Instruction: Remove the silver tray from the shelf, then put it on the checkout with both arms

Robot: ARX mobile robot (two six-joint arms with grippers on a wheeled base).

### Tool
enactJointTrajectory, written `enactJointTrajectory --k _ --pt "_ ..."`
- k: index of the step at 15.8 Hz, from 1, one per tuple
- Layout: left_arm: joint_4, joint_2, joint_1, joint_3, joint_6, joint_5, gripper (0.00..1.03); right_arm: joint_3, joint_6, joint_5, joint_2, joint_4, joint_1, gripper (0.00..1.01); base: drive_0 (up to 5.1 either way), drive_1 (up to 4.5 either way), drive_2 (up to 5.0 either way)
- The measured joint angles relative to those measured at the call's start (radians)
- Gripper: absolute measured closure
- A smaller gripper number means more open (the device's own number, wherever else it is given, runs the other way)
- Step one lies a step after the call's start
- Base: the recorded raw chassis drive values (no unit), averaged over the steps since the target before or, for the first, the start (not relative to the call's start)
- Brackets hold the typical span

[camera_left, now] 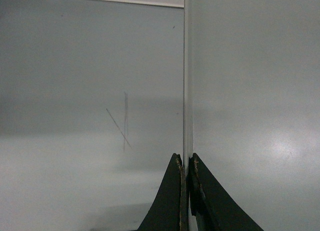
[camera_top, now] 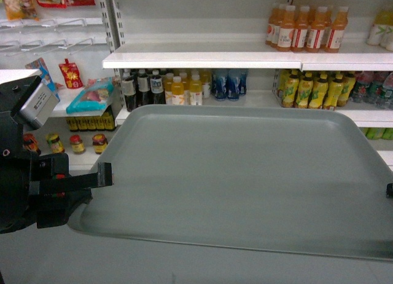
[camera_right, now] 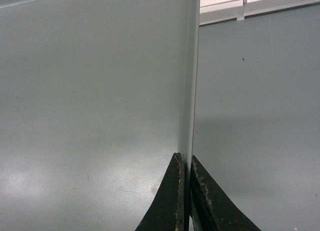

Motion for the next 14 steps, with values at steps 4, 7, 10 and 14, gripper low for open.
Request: enactJointTrajectory --k 4,7,10,14 --pt "-0.003 0.0 0.0 0.0 0.0 0.002 1.0 0.0 0.0 0.0 0.0 -0.004 -0.001 0.98 0.1 -3.71 3.9" --pt "-0.004 0.0 0.0 0.0 0.0 0.0 1.0 0.0 0.0 0.0 0.0 -0.003 -0.001 0.98 0.1 -3.71 3.9" --pt "-0.001 0.0 0.0 0.0 0.0 0.002 1.0 0.0 0.0 0.0 0.0 0.0 -0.001 0.98 0.1 -3.71 3.9" --pt "-0.004 0.0 0.0 -0.001 0.0 0.0 1.0 0.0 0.0 -0.001 0.0 -0.006 0.0 0.98 0.1 -3.71 3.9"
